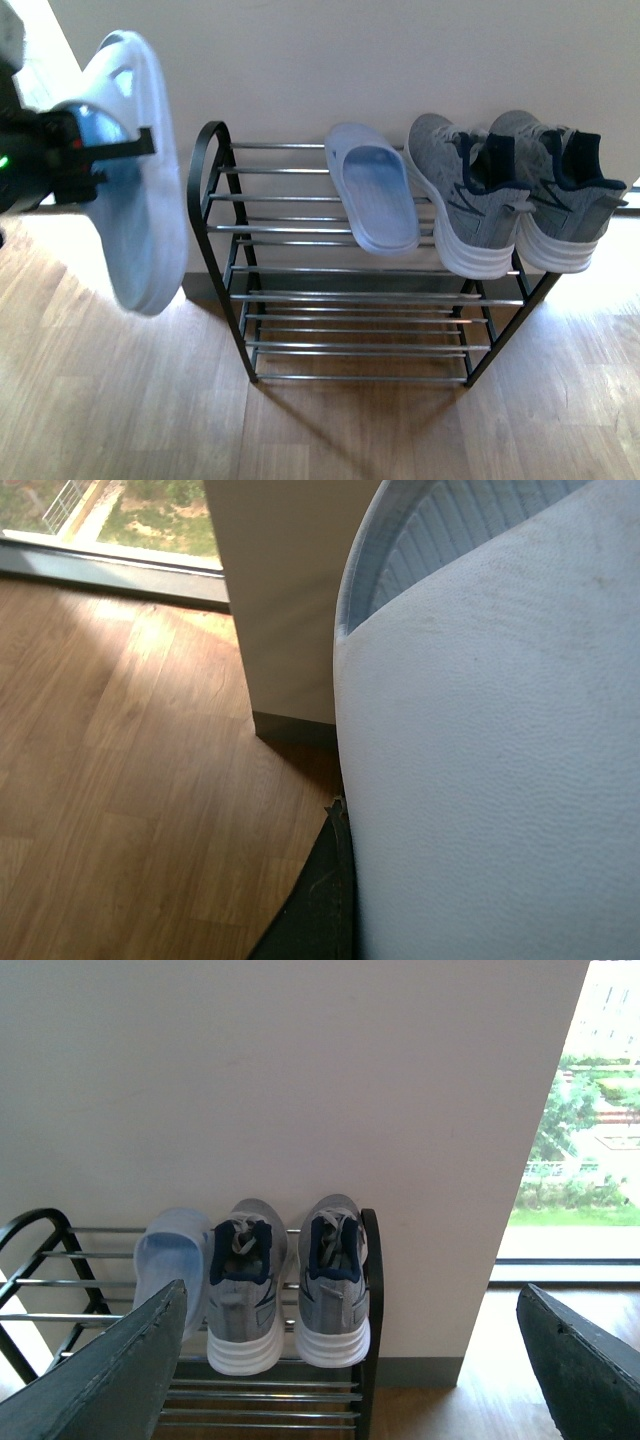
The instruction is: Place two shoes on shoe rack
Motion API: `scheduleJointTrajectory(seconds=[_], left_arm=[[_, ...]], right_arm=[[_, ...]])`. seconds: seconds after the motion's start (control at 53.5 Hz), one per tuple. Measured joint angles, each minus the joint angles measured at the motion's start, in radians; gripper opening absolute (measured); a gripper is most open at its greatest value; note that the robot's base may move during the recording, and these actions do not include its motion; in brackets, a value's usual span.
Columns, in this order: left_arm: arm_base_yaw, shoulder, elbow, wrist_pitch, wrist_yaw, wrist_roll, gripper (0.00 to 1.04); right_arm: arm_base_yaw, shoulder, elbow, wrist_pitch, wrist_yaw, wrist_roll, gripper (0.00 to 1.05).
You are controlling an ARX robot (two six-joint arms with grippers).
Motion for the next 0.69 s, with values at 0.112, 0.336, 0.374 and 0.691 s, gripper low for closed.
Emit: scheduleJointTrajectory(seconds=[0.112, 0.336, 0.374, 0.691], left_arm=[[-0.039, 0.068, 0.141, -0.066, -0.038, 0.079, 0.02], [-0.082, 0.217, 0.370, -0.167, -0.068, 0.201, 0.02], [-0.086, 0.246, 0.402, -0.188, -0.067, 0.209, 0.02], [-0.106, 0.513, 0.728, -0.322, -0.082, 0.313, 0.02]], right_arm=[[0.000, 0.000, 0.000, 0.000, 0.000, 0.000, 0.96], [0.000, 0.000, 0.000, 0.000, 0.000, 0.000, 0.96], [0.000, 0.000, 0.000, 0.000, 0.000, 0.000, 0.96], [0.000, 0.000, 0.000, 0.000, 0.000, 0.000, 0.96]])
